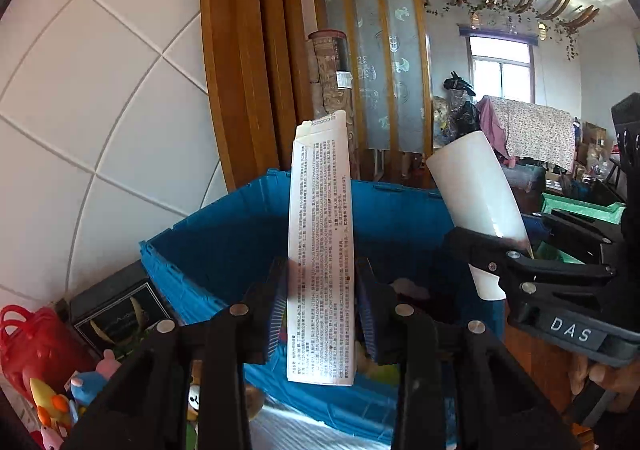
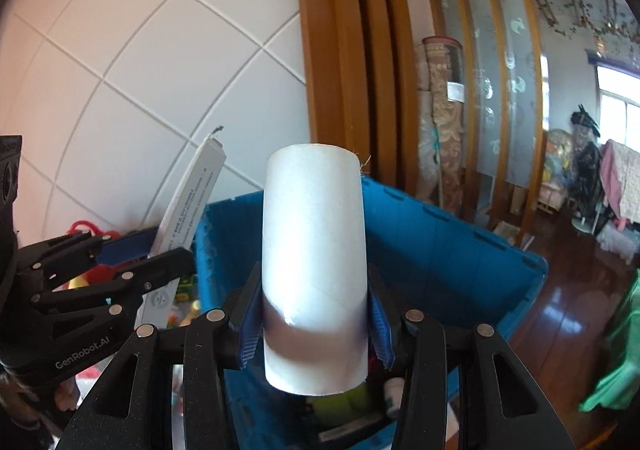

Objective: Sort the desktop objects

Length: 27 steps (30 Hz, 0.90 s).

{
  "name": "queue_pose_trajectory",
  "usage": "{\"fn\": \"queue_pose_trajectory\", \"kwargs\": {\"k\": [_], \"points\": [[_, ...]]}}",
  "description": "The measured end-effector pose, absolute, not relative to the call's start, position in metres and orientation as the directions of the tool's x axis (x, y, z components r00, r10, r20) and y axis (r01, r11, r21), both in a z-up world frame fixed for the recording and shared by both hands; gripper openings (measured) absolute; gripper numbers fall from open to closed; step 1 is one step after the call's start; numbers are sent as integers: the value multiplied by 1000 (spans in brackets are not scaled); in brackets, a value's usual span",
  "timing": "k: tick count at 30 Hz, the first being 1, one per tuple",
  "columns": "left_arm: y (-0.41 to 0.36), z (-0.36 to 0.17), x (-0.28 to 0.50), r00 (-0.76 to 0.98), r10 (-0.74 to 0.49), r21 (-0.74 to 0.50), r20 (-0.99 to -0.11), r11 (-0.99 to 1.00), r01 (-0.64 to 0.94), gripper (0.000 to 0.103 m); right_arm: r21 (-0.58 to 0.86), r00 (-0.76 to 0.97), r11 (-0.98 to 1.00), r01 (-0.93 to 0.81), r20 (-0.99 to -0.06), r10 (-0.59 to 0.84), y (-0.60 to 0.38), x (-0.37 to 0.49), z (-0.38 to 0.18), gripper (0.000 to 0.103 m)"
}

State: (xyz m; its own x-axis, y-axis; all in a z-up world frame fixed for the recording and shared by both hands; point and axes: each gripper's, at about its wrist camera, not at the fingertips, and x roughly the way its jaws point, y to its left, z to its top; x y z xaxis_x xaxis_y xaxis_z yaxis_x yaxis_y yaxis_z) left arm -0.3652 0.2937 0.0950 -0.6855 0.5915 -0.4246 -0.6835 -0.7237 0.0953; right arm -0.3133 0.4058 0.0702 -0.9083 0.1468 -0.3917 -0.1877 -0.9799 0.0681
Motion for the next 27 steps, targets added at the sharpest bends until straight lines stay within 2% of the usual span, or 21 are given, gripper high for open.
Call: {"fn": "queue_pose_trajectory", "kwargs": {"k": [1,2,3,4,5,8,9,12,27], "points": [[306,99,-369,-702,572,112,-425,-736,-667,41,66,-906,-977,-204,-391,163,415,-319,73,46],[317,102,-371,-727,542,140,-422,-753,-643,56,60,-903,-973,-225,-389,184,425,-326,75,49],[326,105,-371,-757,510,176,-409,-770,-613,68,54,-899,-968,-247,-385,208,433,-330,78,65],[331,109,-371,-787,482,205,-385,-787,-582,72,50,-898,-962,-269,-373,231,441,-329,83,80],[334,113,-370,-805,469,218,-363,-797,-563,79,48,-900,-956,-289,-355,254,448,-327,87,82],[334,118,-363,-835,447,209,-320,-827,-522,87,53,-909,-951,-306,-313,275,461,-313,96,86],[331,118,-363,-843,437,199,-315,-837,-509,90,43,-907,-946,-320,-303,293,462,-309,96,91],[322,113,-358,-858,416,171,-302,-862,-478,91,34,-896,-934,-355,-296,330,466,-300,92,99],[249,63,-328,-893,277,149,-356,-926,-347,91,84,-897,-953,-292,-370,242,443,-258,45,102]]}}
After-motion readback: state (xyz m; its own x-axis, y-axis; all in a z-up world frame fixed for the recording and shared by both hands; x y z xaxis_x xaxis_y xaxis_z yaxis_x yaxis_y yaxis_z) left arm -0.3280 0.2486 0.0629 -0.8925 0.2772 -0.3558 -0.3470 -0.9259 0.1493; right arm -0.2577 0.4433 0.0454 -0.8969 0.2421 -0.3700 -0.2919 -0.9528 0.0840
